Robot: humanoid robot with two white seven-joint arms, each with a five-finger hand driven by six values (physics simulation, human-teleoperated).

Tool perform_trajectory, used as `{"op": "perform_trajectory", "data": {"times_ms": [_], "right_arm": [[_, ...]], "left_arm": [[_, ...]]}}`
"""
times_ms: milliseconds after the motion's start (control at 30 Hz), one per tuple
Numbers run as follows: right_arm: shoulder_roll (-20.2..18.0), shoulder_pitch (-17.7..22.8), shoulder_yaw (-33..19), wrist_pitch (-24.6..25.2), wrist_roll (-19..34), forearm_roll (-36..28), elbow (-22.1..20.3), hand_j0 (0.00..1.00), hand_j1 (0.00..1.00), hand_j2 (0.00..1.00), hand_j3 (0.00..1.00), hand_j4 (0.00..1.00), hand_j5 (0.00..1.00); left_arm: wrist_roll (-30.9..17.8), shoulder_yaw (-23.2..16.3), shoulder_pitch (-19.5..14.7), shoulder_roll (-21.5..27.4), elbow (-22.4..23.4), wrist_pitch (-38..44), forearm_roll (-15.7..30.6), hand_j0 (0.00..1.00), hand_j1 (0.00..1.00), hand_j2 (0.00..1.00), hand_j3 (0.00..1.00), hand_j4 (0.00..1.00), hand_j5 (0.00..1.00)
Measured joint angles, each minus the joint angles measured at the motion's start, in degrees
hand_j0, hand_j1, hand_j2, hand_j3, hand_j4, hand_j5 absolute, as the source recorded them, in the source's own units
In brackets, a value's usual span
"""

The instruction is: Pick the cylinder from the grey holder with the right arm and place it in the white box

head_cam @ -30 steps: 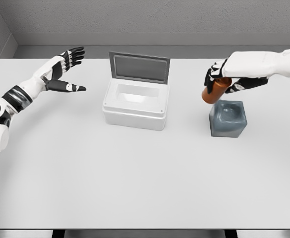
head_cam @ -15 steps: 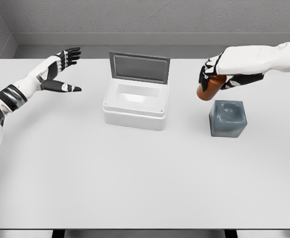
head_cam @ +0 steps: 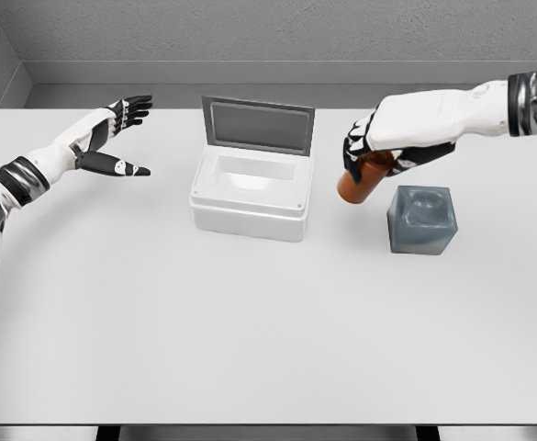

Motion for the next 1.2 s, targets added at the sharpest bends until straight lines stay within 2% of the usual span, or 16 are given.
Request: {"op": "perform_trajectory", "data": {"times_ms": [233, 900, 1200], "right_arm": [[0.2, -0.7, 0.3, 0.0, 0.0, 0.0, -0.5, 0.45, 0.45, 0.45, 0.45, 0.45, 0.45], [4.3, -1.8, 0.4, 0.0, 0.0, 0.0, -0.1, 0.45, 0.45, 0.45, 0.45, 0.45, 0.45], [7.3, -2.5, 0.7, 0.0, 0.0, 1.0, 2.7, 0.45, 0.45, 0.45, 0.45, 0.45, 0.45]], "left_arm": [[0.0, 0.2, -0.1, 0.0, 0.0, 0.0, -1.7, 1.00, 1.00, 1.00, 1.00, 1.00, 1.00], [0.0, 0.2, -0.1, 0.0, 0.0, -0.1, -2.0, 1.00, 1.00, 1.00, 1.00, 1.00, 1.00], [0.0, 0.2, -0.2, 0.0, 0.1, -0.1, -2.0, 1.00, 1.00, 1.00, 1.00, 1.00, 1.00]]}}
